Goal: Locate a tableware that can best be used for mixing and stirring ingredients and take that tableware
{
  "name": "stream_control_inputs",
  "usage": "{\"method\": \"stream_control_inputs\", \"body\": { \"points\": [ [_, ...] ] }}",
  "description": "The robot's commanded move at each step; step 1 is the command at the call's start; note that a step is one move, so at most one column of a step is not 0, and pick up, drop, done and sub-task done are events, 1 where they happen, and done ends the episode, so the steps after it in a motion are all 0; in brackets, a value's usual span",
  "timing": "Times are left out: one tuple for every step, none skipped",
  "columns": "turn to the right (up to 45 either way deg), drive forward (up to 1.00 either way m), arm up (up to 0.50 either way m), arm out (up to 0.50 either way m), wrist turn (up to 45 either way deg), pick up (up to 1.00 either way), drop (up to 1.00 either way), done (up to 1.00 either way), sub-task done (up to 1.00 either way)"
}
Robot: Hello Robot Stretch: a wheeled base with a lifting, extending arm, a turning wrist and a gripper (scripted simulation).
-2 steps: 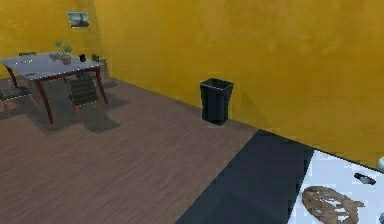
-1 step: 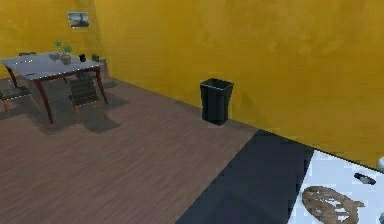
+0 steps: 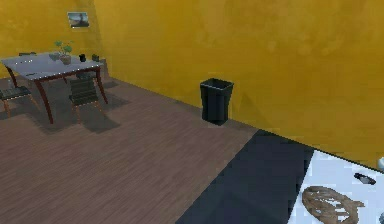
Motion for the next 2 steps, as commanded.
{"method": "stream_control_inputs", "body": {
  "points": [
    [0.0,0.00,0.00,0.00,0.0,1.00,0.00,0.00,0.00],
    [0.0,0.00,0.10,0.00,0.0,0.00,0.00,0.00,0.00]
  ]
}}
